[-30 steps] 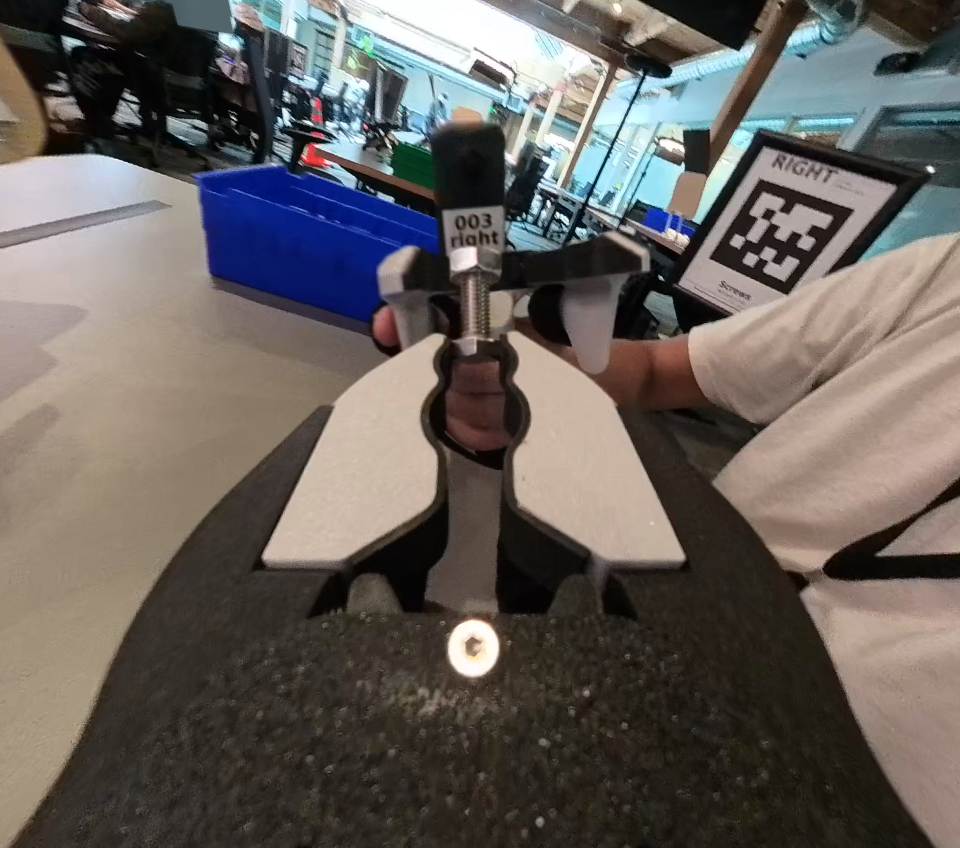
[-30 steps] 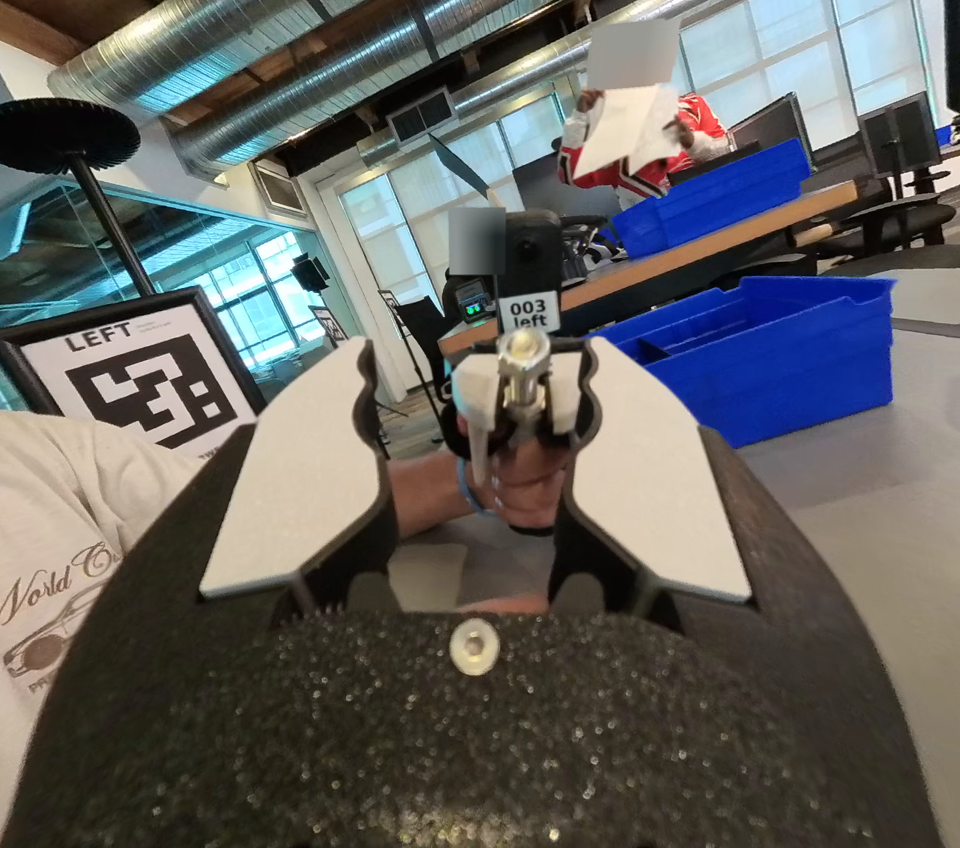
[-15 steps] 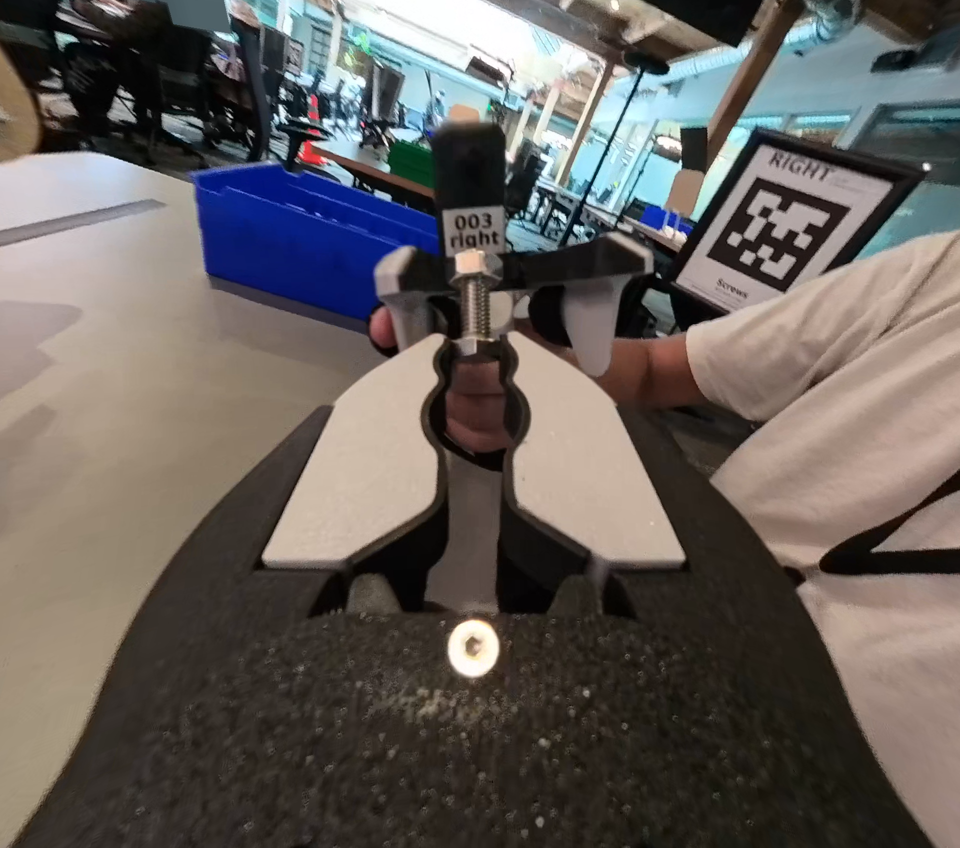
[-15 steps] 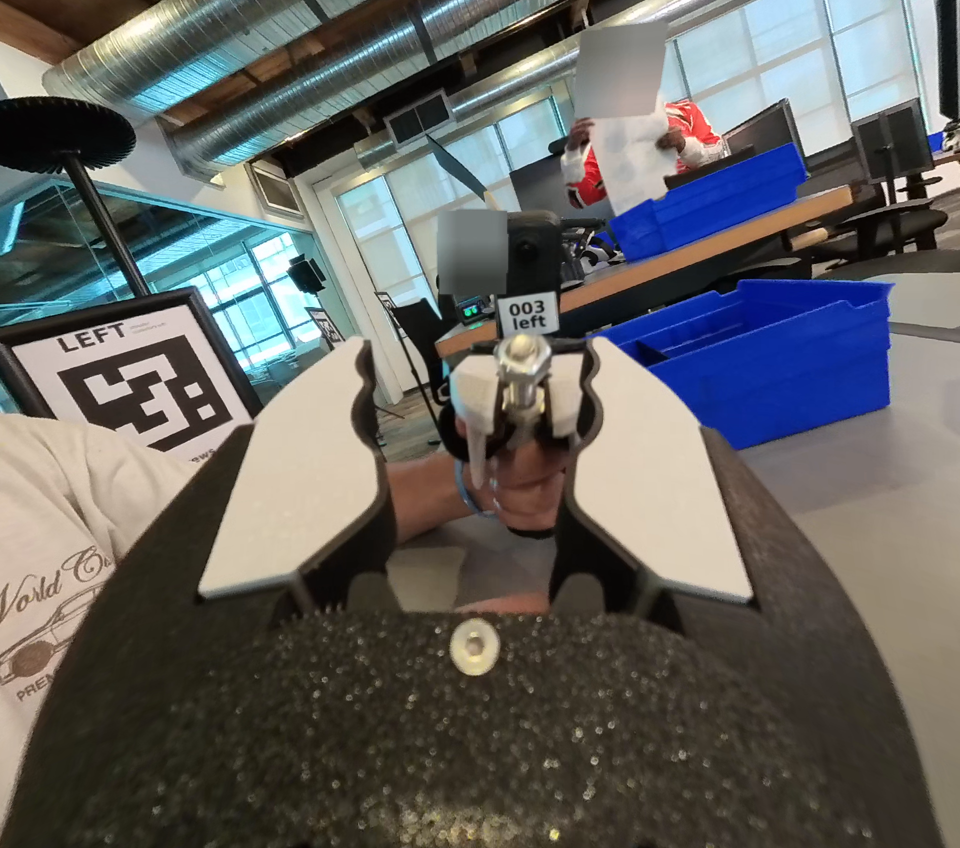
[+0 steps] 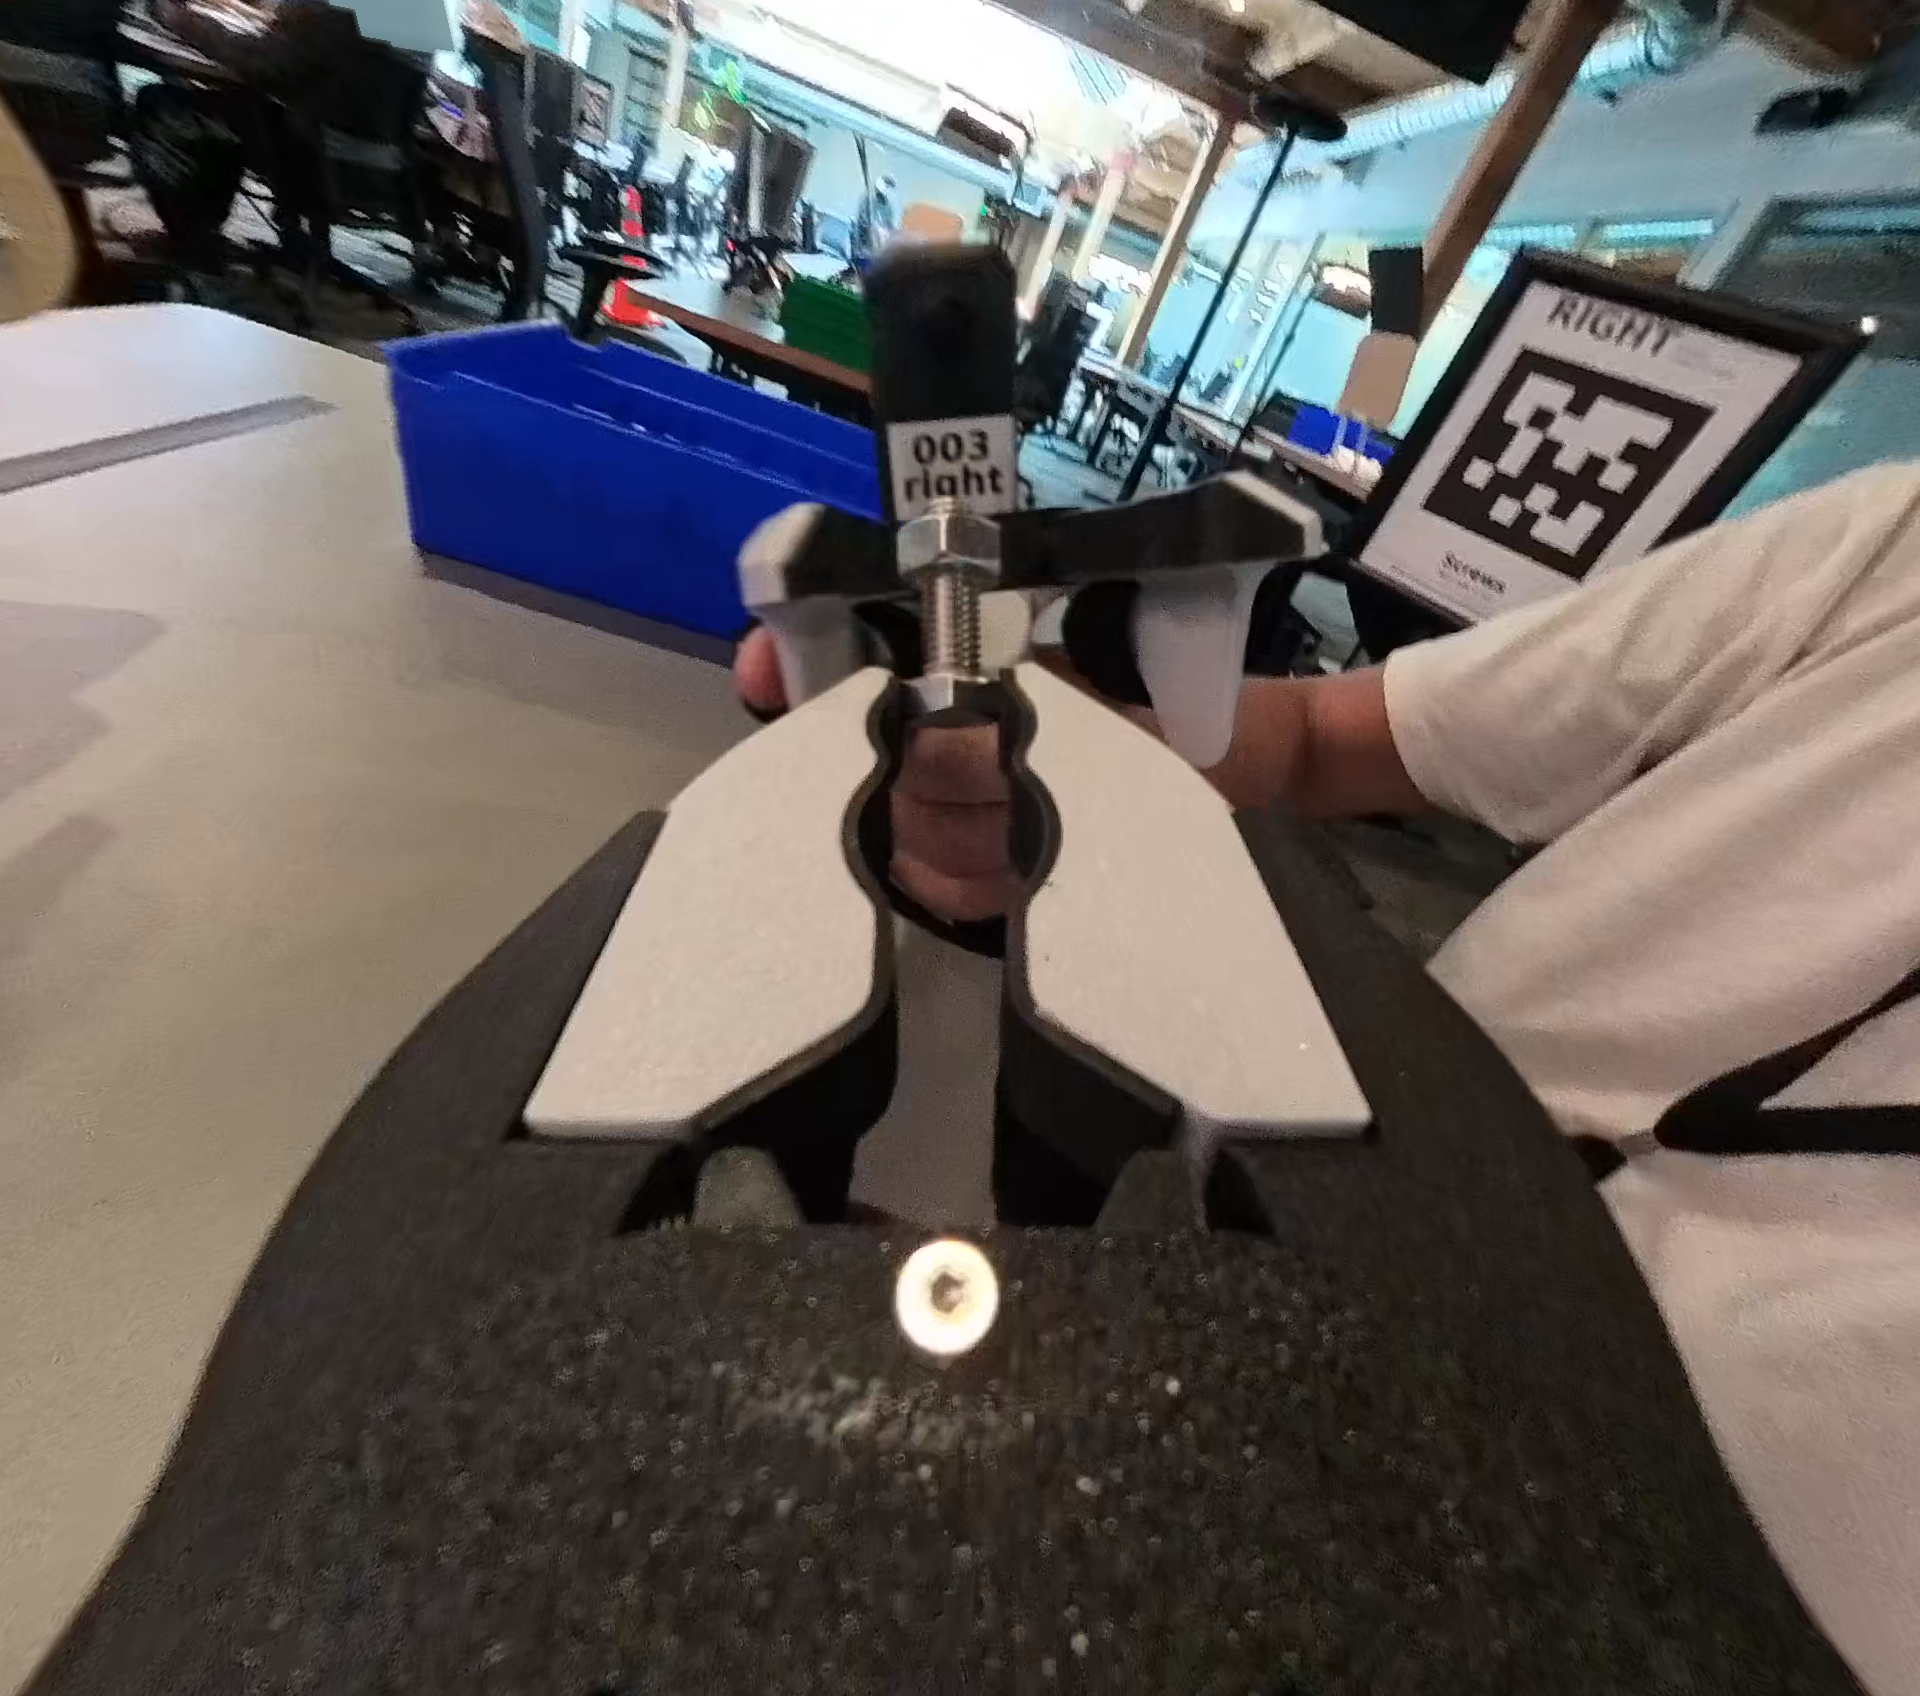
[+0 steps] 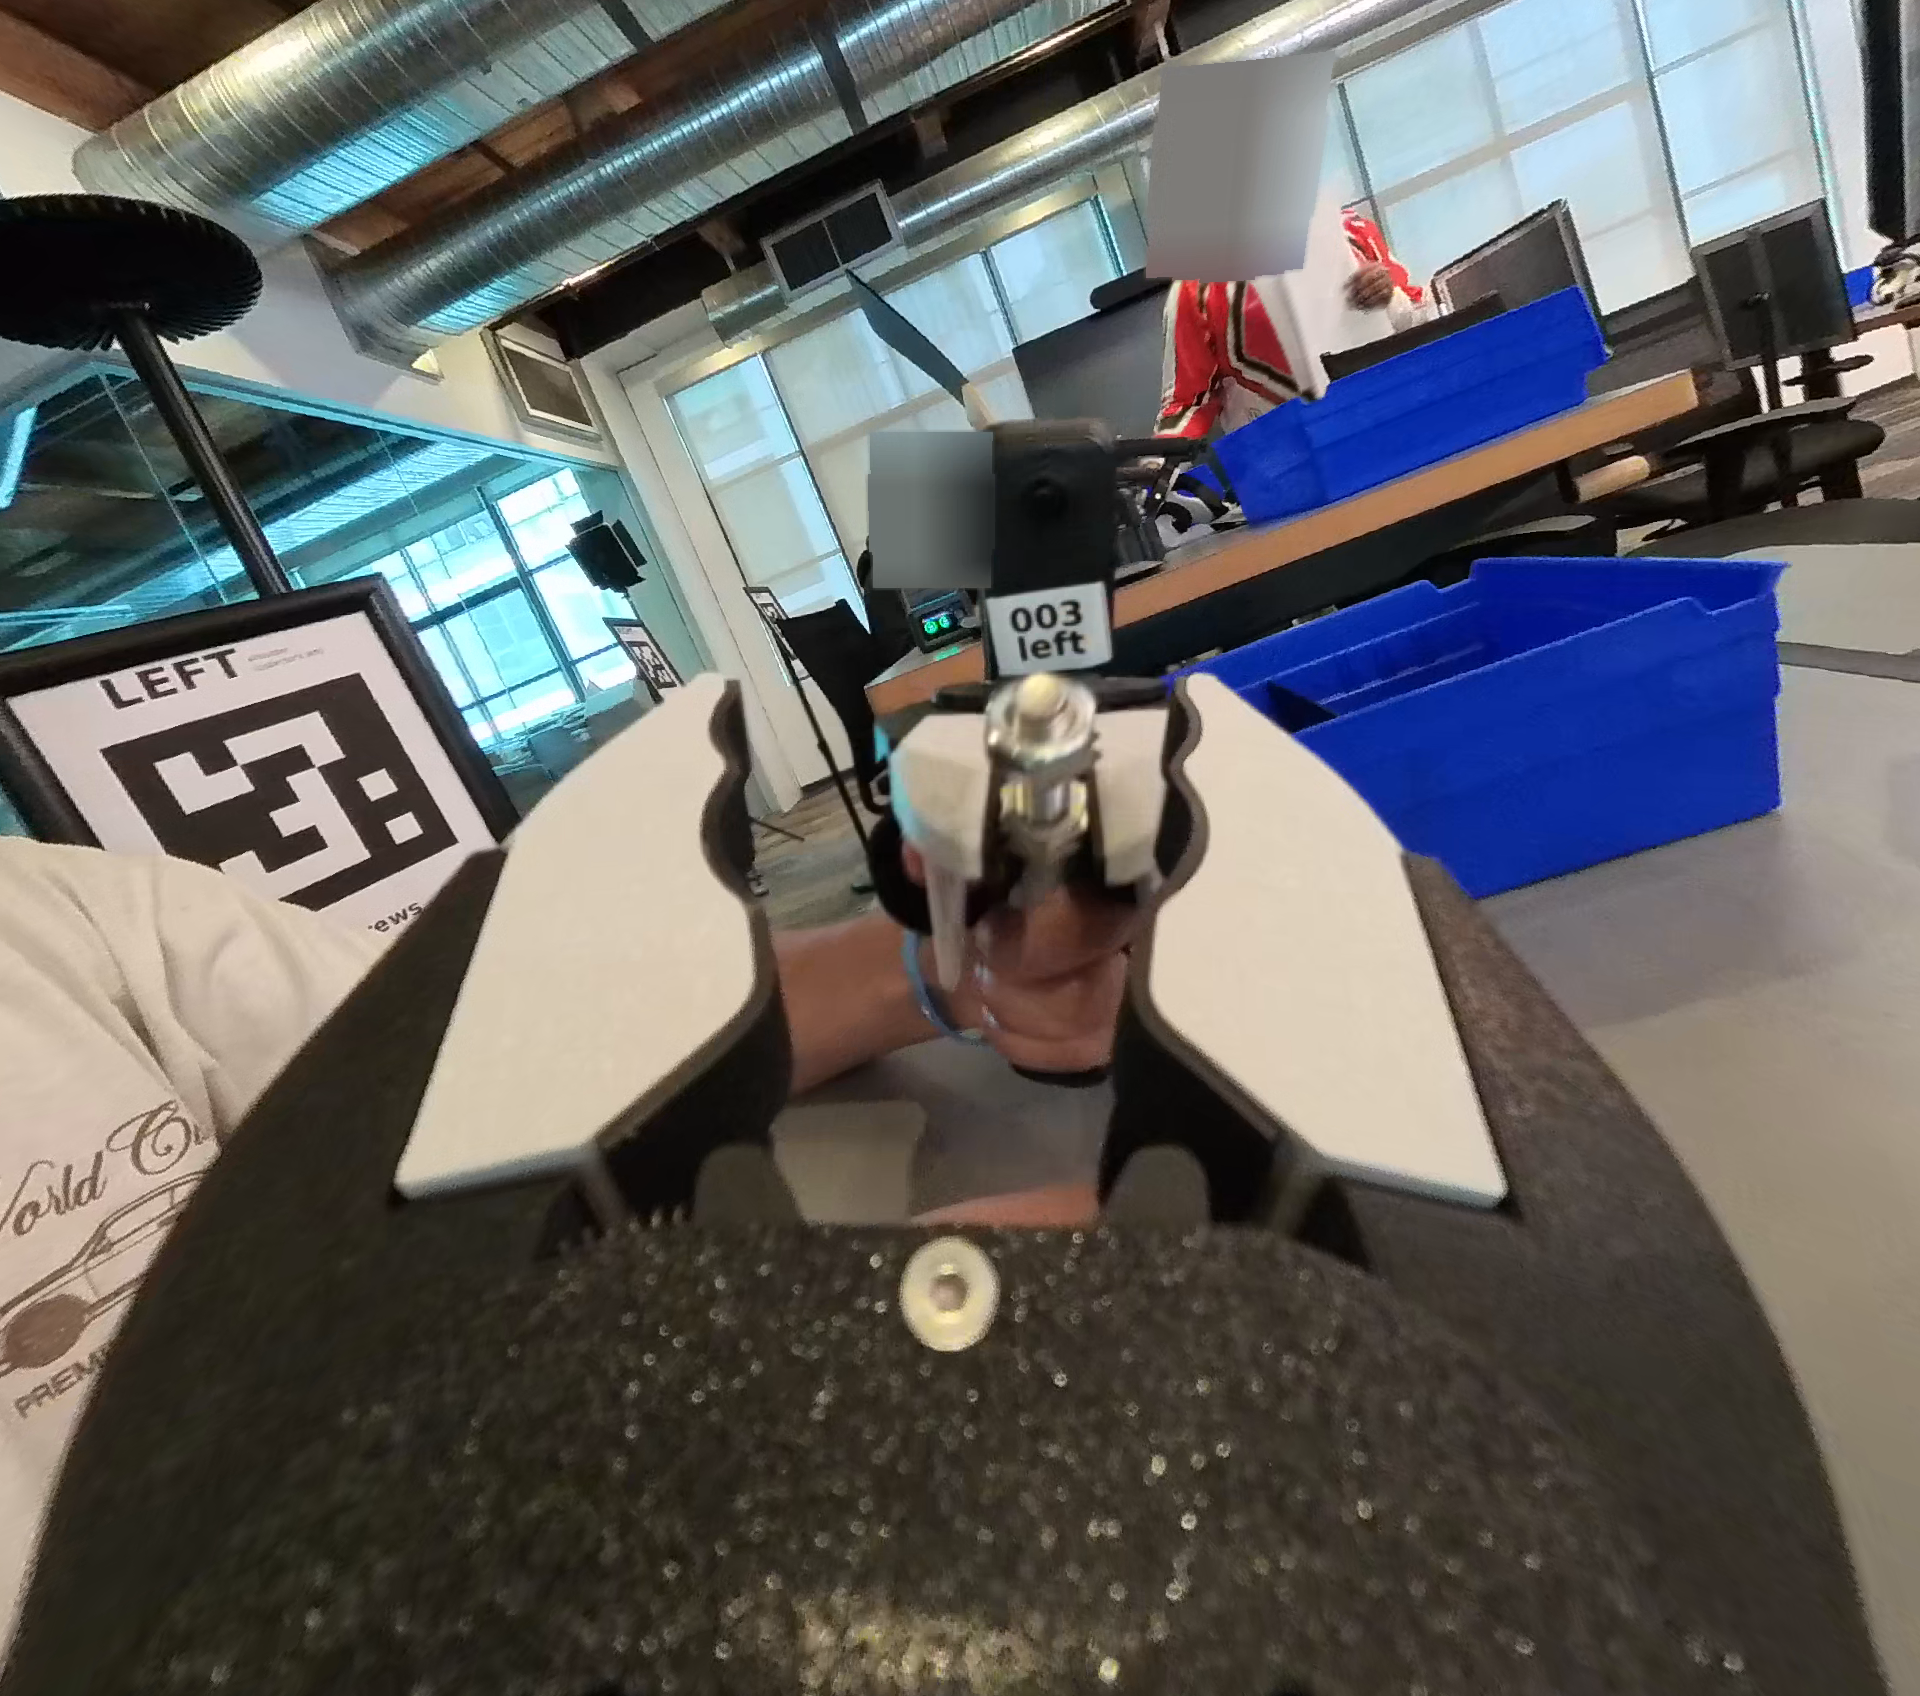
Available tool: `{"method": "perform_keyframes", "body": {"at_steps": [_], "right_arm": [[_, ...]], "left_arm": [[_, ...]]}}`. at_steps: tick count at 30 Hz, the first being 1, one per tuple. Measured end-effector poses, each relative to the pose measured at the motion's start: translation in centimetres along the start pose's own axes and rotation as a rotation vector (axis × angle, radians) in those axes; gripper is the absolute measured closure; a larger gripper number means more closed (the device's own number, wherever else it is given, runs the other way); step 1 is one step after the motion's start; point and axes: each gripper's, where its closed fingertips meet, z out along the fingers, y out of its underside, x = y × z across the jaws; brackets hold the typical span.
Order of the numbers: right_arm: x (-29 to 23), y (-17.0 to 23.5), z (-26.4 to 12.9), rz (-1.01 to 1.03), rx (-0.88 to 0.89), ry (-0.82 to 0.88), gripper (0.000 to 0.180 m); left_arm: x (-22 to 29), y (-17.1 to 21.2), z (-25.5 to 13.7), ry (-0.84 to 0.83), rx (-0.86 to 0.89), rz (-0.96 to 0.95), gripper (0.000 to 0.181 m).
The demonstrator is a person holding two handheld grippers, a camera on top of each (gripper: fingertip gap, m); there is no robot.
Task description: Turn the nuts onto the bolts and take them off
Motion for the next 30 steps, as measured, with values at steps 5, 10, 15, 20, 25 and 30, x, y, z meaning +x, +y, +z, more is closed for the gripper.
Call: {"method": "perform_keyframes", "body": {"at_steps": [5,10,15,20,25,30], "right_arm": [[-0.3,0.4,-0.3,-0.007,-0.013,0.016,0.095],[0.1,1.0,-2.0,-0.042,-0.075,0.066,0.105],[1.5,0.9,-4.2,-0.176,-0.185,0.146,0.113],[1.8,0.2,-5.2,-0.262,-0.234,0.157,0.116],[1.7,2.0,-5.4,-0.337,-0.360,0.128,0.123],[1.0,2.9,-5.1,-0.340,-0.396,0.079,0.130]], "left_arm": [[-1.3,-0.2,-0.4,-0.071,0.005,0.006,0.164],[-1.9,-1.7,-2.5,-0.095,0.062,-0.002,0.164],[-1.0,-0.8,-1.8,-0.050,0.007,0.011,0.164],[-0.6,0.3,-0.9,-0.025,-0.042,0.008,0.164],[0.4,1.9,0.0,0.028,-0.117,0.016,0.164],[0.9,3.6,1.0,0.047,-0.195,0.029,0.164]]}}
